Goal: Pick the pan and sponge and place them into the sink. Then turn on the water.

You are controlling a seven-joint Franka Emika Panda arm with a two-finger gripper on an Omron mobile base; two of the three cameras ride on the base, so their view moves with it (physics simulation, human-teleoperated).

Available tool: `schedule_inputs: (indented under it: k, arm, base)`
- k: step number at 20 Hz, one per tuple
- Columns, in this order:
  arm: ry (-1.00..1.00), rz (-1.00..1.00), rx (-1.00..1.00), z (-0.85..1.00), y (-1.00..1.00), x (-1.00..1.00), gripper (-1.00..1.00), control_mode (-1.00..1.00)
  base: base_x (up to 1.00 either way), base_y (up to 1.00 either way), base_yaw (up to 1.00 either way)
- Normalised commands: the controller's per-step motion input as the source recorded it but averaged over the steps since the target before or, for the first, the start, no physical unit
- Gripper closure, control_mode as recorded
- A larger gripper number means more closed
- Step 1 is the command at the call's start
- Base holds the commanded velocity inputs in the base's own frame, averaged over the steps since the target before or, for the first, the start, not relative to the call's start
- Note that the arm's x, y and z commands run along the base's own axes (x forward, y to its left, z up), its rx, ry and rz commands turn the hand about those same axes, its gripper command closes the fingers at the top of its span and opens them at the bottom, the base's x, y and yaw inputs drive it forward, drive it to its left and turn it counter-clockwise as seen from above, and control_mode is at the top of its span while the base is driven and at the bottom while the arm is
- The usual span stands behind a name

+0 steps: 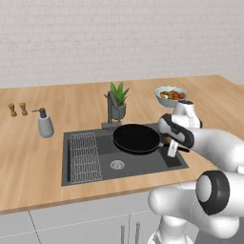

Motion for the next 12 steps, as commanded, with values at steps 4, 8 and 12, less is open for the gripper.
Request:
schedule_inputs:
  k: [4, 8, 12]
  arm:
    - [0.07, 0.0, 0.0, -0.51, 0.0, 0.43, 1.0, -1.0]
    - [0.08, 0.0, 0.0, -0.5, 0.0, 0.48, 1.0, -1.0]
    - [0.0, 0.0, 0.0, -0.36, 0.0, 0.46, 1.0, -1.0]
  base:
    - [0.0, 0.0, 0.0]
    - [0.0, 0.0, 0.0]
    - [0.0, 0.0, 0.0]
